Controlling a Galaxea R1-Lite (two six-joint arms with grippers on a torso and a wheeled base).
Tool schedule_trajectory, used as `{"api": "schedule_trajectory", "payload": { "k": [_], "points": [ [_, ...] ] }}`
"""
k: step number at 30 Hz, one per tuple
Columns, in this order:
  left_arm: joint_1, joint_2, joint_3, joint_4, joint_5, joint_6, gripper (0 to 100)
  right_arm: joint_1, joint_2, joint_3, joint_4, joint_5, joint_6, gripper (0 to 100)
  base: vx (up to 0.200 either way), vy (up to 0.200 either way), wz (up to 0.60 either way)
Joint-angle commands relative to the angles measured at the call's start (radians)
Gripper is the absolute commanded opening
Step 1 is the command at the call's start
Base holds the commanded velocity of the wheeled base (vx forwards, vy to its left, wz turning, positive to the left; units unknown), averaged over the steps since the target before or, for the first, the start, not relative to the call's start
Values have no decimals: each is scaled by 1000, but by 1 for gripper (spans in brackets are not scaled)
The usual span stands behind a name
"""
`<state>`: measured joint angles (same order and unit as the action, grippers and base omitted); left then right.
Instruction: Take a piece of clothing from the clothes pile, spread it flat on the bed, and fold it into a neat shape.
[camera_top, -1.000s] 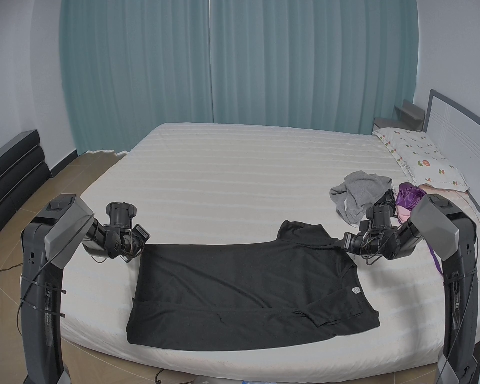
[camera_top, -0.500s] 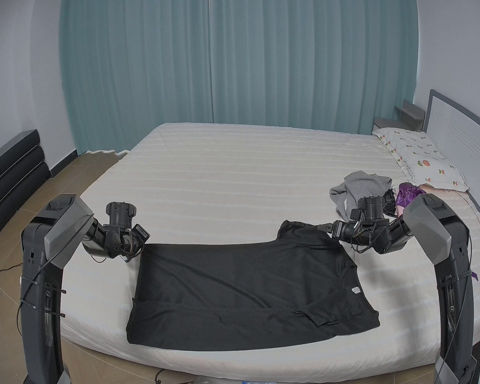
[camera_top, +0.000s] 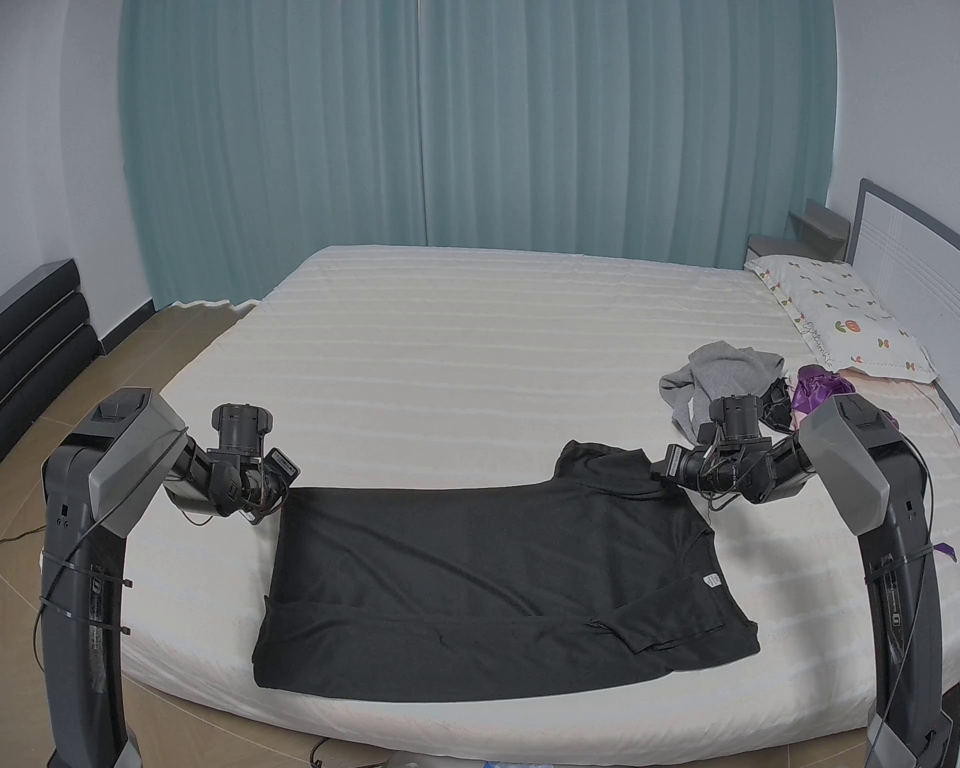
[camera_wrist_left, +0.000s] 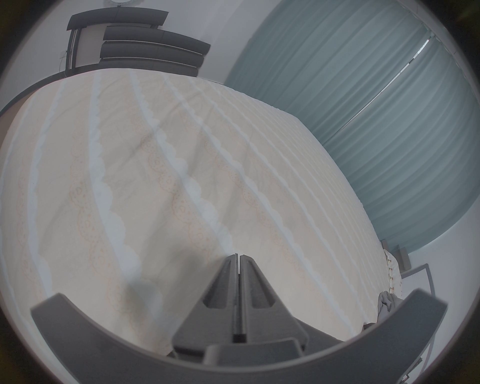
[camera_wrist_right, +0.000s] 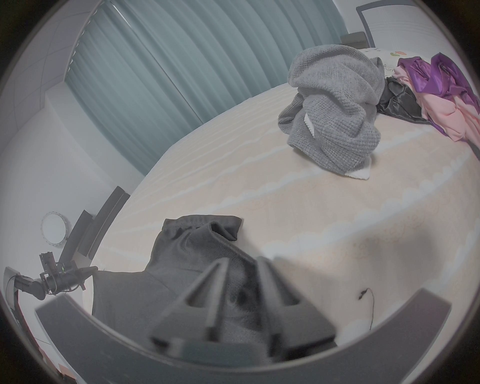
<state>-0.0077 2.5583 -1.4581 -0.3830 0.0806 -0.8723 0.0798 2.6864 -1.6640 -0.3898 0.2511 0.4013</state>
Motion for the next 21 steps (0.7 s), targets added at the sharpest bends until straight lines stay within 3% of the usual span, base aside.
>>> {"api": "schedule_trajectory", "payload": {
  "k": [1, 15, 21],
  "points": [
    [0, -1, -1, -1, 1, 0, 0, -3, 1, -2, -1, 1, 2, 0, 0, 0, 0],
    [2, -52, 4, -1, 1, -24, 0, -25, -92, 10, -15, -1, 172, 0, 0, 0, 0],
    [3, -67, 22, 1, -1, -28, 0, -28, -95, 40, -12, 1, 162, 0, 0, 0, 0]
  ]
}}
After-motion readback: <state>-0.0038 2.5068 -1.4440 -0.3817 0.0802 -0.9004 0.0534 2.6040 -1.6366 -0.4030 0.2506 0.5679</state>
